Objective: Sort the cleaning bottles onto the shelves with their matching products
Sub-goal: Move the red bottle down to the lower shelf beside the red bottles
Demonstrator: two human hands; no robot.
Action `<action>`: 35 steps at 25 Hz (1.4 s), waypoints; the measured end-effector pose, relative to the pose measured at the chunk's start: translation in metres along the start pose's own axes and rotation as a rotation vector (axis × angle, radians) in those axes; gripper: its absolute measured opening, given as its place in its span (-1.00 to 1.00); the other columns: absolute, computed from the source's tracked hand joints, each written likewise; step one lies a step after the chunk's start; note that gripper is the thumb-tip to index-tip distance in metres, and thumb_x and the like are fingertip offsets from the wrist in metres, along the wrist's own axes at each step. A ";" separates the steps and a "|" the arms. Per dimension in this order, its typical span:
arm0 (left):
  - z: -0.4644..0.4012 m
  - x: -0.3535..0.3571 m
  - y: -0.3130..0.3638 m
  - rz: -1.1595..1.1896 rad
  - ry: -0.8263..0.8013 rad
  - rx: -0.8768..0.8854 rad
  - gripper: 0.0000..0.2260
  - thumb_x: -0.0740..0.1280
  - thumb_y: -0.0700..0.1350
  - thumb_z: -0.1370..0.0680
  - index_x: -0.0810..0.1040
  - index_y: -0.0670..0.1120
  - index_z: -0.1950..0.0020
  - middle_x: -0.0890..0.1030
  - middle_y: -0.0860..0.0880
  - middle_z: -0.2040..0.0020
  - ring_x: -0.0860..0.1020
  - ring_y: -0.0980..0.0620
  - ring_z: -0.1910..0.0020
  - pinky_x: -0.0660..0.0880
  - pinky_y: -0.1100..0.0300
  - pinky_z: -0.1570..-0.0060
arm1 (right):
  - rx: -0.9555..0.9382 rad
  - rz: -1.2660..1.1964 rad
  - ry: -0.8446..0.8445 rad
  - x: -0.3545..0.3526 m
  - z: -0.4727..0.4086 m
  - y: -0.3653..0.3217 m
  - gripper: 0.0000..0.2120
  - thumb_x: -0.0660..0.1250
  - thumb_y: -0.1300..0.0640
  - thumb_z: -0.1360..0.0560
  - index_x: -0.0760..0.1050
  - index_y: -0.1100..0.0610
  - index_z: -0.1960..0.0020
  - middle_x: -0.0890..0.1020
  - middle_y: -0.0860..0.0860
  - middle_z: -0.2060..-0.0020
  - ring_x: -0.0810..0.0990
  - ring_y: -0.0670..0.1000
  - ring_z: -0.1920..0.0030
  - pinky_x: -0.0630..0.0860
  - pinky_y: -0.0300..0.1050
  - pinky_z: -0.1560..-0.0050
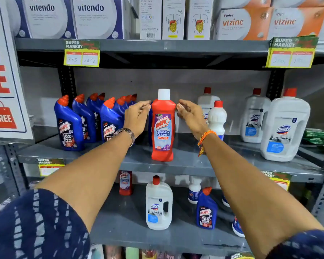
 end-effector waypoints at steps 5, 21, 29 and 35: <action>0.050 0.022 -0.033 0.230 -0.283 -0.377 -0.51 0.48 -0.32 -0.49 0.47 -0.20 -0.40 0.66 -0.16 -0.13 0.63 -0.09 -0.11 0.59 -0.04 -0.21 | 0.080 -0.153 -0.154 0.013 -0.011 -0.007 -0.65 0.30 0.18 -0.65 0.49 0.34 -0.36 0.65 0.30 -0.22 0.67 0.12 -0.13 0.60 0.06 -0.24; 0.119 -0.039 -0.041 0.258 -0.381 -0.329 -0.52 0.66 -0.23 -0.24 0.61 0.06 -0.07 0.75 0.11 0.14 0.73 0.21 0.14 0.64 0.33 0.18 | 0.062 -0.395 -0.145 0.037 0.051 -0.050 -0.74 0.32 0.22 -0.62 0.54 0.28 -0.29 0.76 0.00 0.11 0.77 -0.05 0.10 0.68 -0.21 0.13; 0.210 -0.107 -0.078 0.194 -0.436 -0.451 -0.48 0.68 -0.29 -0.15 0.63 0.00 -0.02 0.77 0.14 0.18 0.73 0.17 0.17 0.65 0.29 0.21 | 0.073 -0.426 -0.224 0.100 0.142 -0.022 -0.76 0.35 0.28 -0.60 0.57 0.18 -0.26 0.76 -0.07 0.08 0.75 -0.10 0.05 0.66 -0.24 0.06; 0.284 -0.122 -0.157 0.168 -0.424 -0.665 -0.51 0.58 -0.55 -0.22 0.60 -0.18 -0.03 0.76 0.02 0.19 0.73 0.09 0.22 0.68 0.22 0.21 | 0.216 -0.400 -0.353 0.158 0.201 0.051 -0.64 0.36 0.39 -0.56 0.54 0.24 -0.34 0.73 0.07 -0.10 0.72 -0.06 -0.08 0.64 -0.17 -0.13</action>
Point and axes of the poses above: each hand's wrist, its own z-axis away from the middle knuckle, its own x-axis out of the palm, y = z × x, the point moved 3 cm from there along -z, towards the middle knuckle
